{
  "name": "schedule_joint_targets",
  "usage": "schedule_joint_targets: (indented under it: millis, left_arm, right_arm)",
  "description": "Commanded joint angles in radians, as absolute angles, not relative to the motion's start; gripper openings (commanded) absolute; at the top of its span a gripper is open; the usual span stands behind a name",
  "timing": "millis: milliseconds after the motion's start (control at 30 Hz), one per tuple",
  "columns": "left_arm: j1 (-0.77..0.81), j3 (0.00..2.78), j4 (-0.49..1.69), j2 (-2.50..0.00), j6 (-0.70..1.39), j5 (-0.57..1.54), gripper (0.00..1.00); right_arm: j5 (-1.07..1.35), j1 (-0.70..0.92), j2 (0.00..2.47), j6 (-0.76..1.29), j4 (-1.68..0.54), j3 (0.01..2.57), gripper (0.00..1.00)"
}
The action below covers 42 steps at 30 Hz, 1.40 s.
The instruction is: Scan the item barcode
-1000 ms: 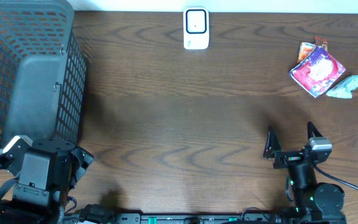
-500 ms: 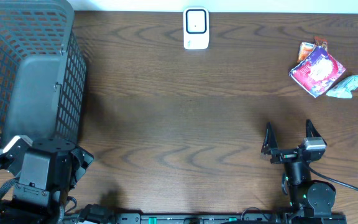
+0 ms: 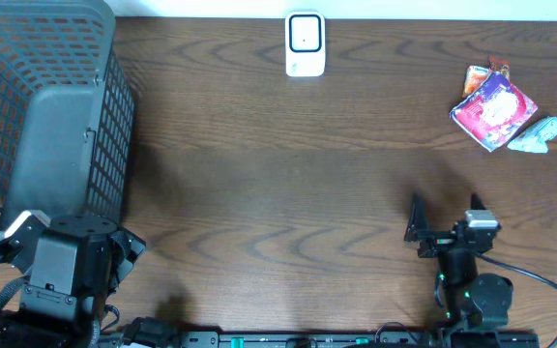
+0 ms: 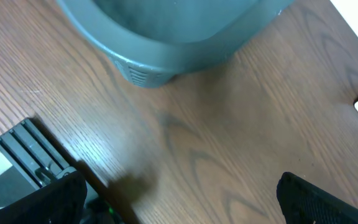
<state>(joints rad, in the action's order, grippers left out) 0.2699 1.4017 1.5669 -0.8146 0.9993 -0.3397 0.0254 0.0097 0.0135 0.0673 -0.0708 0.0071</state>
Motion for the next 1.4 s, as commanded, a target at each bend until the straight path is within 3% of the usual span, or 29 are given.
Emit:
schedule_joint_targets:
  millis: [0, 1367]
  left_arm:
    - [0.268, 1.403, 1.57, -0.815, 1.015, -0.353, 0.98]
    - [0.268, 1.403, 1.57, -0.815, 1.015, -0.353, 0.98]
  right_arm:
    - [0.014, 0.013, 0.005, 0.074, -0.076, 0.005, 0.99]
    - [0.009, 0.014, 0.005, 0.047, -0.076, 0.006, 0.99]
